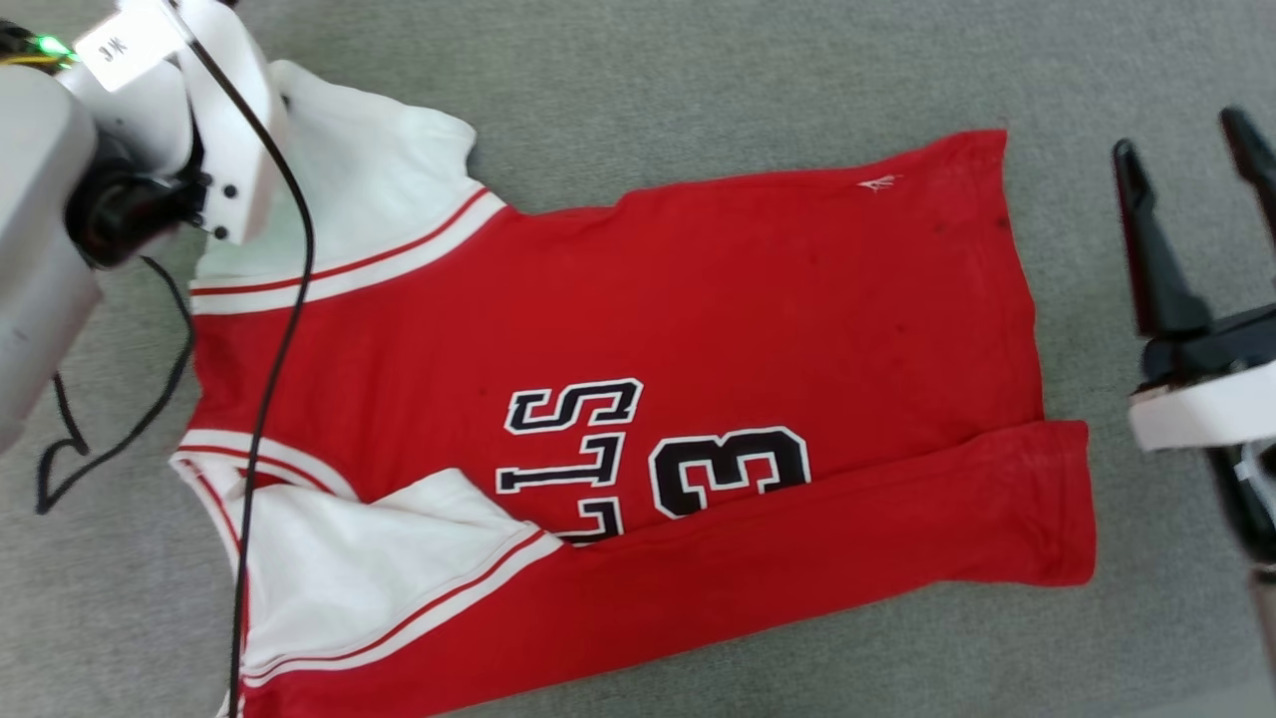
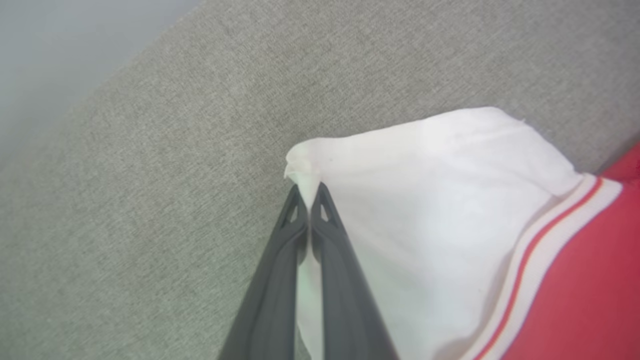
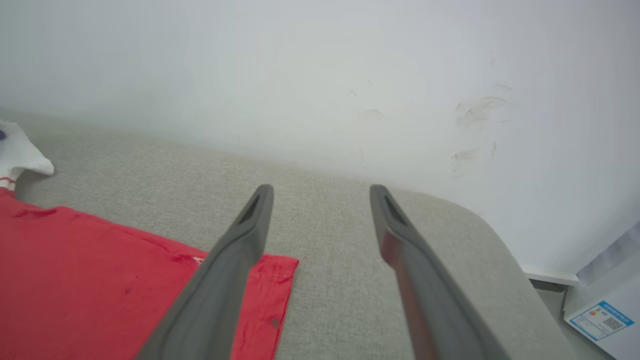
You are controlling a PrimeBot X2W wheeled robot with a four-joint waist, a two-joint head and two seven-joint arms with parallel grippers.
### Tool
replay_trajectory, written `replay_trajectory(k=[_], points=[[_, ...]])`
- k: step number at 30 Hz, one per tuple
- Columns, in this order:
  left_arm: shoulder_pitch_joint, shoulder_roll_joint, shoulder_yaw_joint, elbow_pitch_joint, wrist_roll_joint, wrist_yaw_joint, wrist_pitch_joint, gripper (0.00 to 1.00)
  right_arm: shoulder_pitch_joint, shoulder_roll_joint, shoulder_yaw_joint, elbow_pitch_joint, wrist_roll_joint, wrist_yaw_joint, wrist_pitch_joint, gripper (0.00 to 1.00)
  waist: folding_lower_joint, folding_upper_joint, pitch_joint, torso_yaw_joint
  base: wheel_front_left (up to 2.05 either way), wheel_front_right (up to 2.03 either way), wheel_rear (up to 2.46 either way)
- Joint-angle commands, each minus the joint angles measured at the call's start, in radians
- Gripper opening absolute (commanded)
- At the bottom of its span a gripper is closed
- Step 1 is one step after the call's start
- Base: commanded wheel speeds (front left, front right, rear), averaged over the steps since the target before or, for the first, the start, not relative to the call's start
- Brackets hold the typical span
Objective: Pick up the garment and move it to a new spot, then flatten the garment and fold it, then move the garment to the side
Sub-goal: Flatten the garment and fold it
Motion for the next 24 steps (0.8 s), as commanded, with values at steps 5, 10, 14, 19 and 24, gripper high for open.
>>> replay_trajectory(k=[5, 10, 14, 19, 24], points=[[0.049, -0.031, -0.006, -0.045, 0.021, -0.011, -0.126, 0.00, -0.075, -0.162, 0.052, 0.005, 0.097, -0.001, 0.218, 1.00, -0.0001, 0.0000, -0.051, 0.063, 0.00, 0.00, 0.00], [0.072, -0.044, -0.017, -0.128, 0.068, -0.006, -0.241, 0.00, -0.196, -0.344, 0.211, 0.082, 0.318, -0.001, 0.596, 1.00, -0.0001, 0.0000, -0.072, 0.119, 0.00, 0.00, 0.00], [0.084, -0.048, -0.018, -0.182, 0.083, 0.009, -0.277, 0.00, -0.275, -0.404, 0.289, 0.145, 0.424, -0.001, 0.796, 1.00, -0.0001, 0.0000, -0.072, 0.149, 0.00, 0.00, 0.00], [0.089, -0.054, -0.020, -0.248, 0.099, 0.027, -0.302, 0.00, -0.360, -0.434, 0.370, 0.218, 0.466, -0.001, 0.931, 1.00, -0.0001, 0.0000, -0.055, 0.185, 0.00, 0.00, 0.00], [0.081, -0.050, -0.018, -0.302, 0.109, 0.039, -0.313, 0.00, -0.437, -0.414, 0.423, 0.302, 0.455, -0.001, 0.940, 1.00, -0.0001, 0.0000, -0.028, 0.211, 0.00, 0.00, 0.00]])
